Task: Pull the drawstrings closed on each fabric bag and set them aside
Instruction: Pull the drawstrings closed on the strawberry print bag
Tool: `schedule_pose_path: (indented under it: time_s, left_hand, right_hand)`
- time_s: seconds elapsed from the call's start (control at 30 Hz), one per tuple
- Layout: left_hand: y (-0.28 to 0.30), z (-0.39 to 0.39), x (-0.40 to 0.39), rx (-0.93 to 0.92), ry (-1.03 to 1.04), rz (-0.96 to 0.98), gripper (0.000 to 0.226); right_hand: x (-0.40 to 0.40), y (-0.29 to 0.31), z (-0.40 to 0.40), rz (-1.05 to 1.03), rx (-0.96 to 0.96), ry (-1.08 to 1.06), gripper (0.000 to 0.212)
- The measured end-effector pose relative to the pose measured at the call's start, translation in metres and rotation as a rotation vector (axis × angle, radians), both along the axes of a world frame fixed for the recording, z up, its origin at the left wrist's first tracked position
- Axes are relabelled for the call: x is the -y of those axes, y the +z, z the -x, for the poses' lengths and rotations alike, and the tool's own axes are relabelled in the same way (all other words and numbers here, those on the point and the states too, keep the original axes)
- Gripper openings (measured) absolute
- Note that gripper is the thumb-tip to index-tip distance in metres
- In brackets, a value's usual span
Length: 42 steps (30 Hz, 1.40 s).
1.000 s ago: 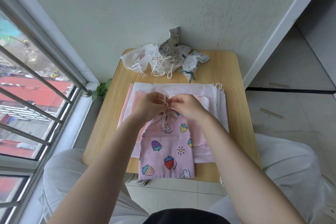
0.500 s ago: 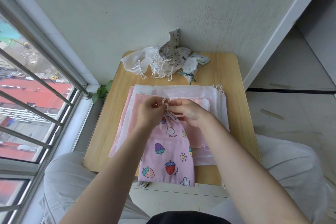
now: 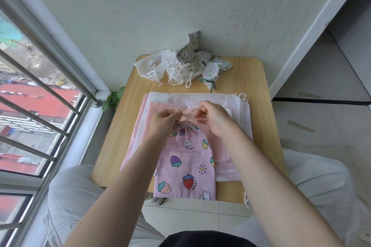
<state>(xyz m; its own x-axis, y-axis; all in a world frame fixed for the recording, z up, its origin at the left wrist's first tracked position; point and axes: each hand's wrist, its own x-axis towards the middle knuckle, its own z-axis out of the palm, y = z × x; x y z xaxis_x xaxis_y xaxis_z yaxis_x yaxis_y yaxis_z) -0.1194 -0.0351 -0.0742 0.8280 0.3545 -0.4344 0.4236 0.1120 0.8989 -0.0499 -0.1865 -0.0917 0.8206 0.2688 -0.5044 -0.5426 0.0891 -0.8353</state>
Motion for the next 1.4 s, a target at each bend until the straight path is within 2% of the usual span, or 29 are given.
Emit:
schedule_pose_path:
  time_s: [0.13,0.23,0.27,0.37,0.47,0.57,0.63,0.73,0.8,0.87,0.97,1.0,1.07,1.17,1.27,1.33,1.4]
  left_hand:
    - [-0.002,0.002,0.001,-0.029,-0.006,-0.043,0.019]
    - [-0.002,0.002,0.001,-0.050,0.015,-0.113,0.020]
    - [-0.003,0.002,-0.001,-0.057,0.049,-0.135,0.020]
    - [-0.007,0.003,-0.008,-0.061,0.188,-0.174,0.019]
    - [-0.008,0.006,-0.005,-0.086,0.185,-0.132,0.015]
    - [-0.006,0.008,-0.006,-0.103,0.121,-0.096,0.015]
    - [-0.003,0.006,-0.011,-0.106,0.085,-0.143,0.012]
    - [-0.001,0.001,-0.013,-0.151,-0.013,-0.321,0.009]
    - [-0.002,-0.001,-0.012,-0.139,-0.110,-0.565,0.011]
    - [-0.006,-0.001,-0.014,-0.002,-0.194,-0.773,0.024]
    - [-0.003,-0.003,-0.014,0.155,-0.406,-0.857,0.028]
    - [-0.001,-0.003,-0.013,0.148,-0.488,-0.855,0.026]
    - [0.000,-0.003,-0.013,0.147,-0.595,-0.892,0.022]
    - [-0.001,-0.002,-0.015,0.155,-0.601,-1.038,0.012]
    - [0.004,-0.004,-0.017,0.042,-0.639,-1.200,0.016]
    - [0.010,-0.005,-0.016,-0.015,-0.676,-1.177,0.023]
    - [0.015,-0.007,-0.014,-0.030,-0.677,-1.008,0.033]
  right_hand:
    - [0.003,0.005,0.002,-0.410,-0.116,-0.183,0.044]
    - [-0.002,0.011,0.005,-0.558,-0.188,-0.212,0.042]
    - [-0.003,0.013,0.006,-0.524,-0.190,-0.208,0.036]
    - [-0.005,0.013,0.005,-0.252,-0.089,-0.171,0.027]
    - [-0.009,0.013,0.005,0.061,0.134,-0.087,0.029]
    - [-0.010,0.022,0.008,0.483,0.383,0.193,0.018]
    - [-0.008,0.029,0.011,0.690,0.466,0.416,0.029]
    - [-0.013,0.037,0.016,0.884,0.545,0.671,0.052]
    - [-0.017,0.036,0.017,0.992,0.597,0.754,0.034]
    - [-0.020,0.033,0.016,1.030,0.641,0.760,0.018]
    - [-0.019,0.031,0.016,1.001,0.674,0.716,0.009]
    - [-0.018,0.031,0.016,0.994,0.679,0.702,0.005]
    - [-0.014,0.029,0.014,0.996,0.684,0.684,0.012]
    - [-0.010,0.025,0.014,1.038,0.710,0.673,0.018]
    - [-0.008,0.023,0.015,1.081,0.743,0.656,0.023]
    - [-0.009,0.021,0.015,1.092,0.755,0.647,0.022]
    - [-0.011,0.020,0.017,1.066,0.738,0.632,0.015]
